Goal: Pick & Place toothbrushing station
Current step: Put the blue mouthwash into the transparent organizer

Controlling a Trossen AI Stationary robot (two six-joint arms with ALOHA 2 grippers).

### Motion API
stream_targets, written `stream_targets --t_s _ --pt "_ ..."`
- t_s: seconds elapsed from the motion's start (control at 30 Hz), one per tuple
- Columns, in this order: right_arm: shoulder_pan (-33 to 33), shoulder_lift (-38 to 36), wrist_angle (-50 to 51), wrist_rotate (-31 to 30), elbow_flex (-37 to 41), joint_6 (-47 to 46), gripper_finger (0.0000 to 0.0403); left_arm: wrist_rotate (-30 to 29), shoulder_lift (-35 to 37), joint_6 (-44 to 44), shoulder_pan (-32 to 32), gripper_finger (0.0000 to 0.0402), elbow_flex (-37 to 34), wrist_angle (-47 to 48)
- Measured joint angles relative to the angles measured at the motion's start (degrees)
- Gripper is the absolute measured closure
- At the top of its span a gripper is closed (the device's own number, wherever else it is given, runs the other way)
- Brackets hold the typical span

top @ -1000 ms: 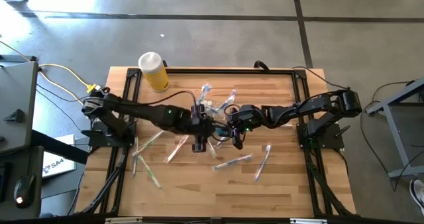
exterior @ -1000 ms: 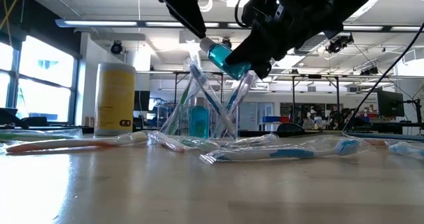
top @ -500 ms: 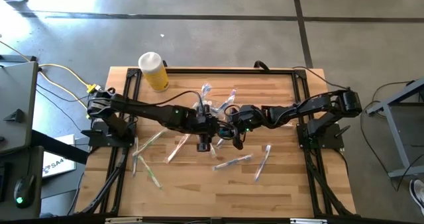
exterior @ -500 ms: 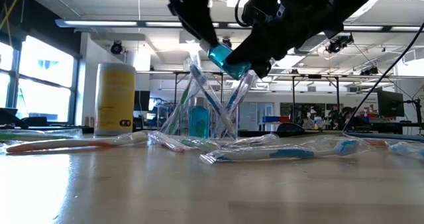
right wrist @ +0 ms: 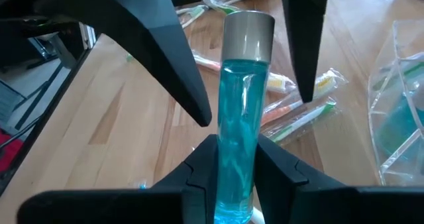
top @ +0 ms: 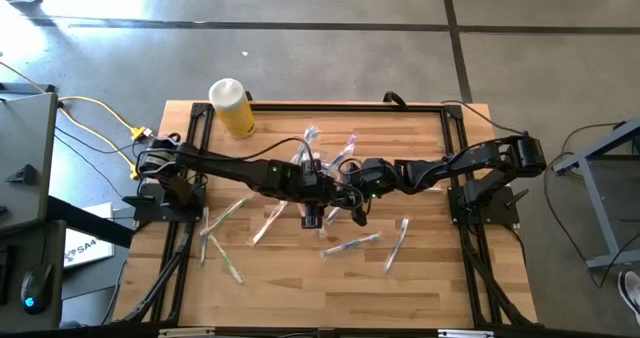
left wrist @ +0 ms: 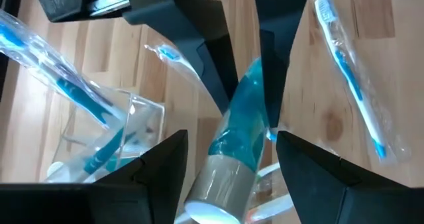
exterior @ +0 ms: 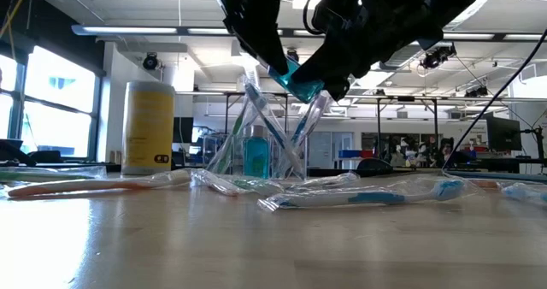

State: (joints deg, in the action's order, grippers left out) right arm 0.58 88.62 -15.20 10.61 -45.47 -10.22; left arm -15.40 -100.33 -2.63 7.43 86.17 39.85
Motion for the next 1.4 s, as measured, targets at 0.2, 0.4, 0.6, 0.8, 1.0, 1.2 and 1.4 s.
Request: stream_targets --t_s 0.2,0.4,0.6,0.8,1.0,1.2,1.4 --pt "0.07 0.0 0.0 0.0 0.0 0.52 0.0336 -0.16 0.0 1.22 0.03 0.0178 0.0 -0.27" --pt "0.07 0.0 0.0 0.0 0.0 0.73 0.0334 -0.2 0.0 1.67 0.03 0.0178 0.0 -0.29" --pt "0.07 0.0 0.0 0.0 0.0 1.09 0.0335 -0.35 0.0 1.95 0.03 0.0206 0.0 -0.86" --pt "0.04 0.0 -0.07 0.11 0.0 2.08 0.0336 0.81 -0.02 2.3 0.08 0.0301 0.0 -0.82" --pt "0.0 0.0 -0.23 -1.46 0.0 3.94 0.0313 2.23 -0.02 3.39 0.03 0.0319 0.0 -0.03" --pt "-0.35 -0.07 0.73 -8.44 0.0 4.11 0.0251 1.36 -0.02 2.39 0.01 0.0319 0.04 3.01" --pt "-0.26 -1.58 5.55 -13.22 -0.02 4.29 0.0166 -0.76 -0.15 -0.86 0.12 0.0319 2.49 12.67"
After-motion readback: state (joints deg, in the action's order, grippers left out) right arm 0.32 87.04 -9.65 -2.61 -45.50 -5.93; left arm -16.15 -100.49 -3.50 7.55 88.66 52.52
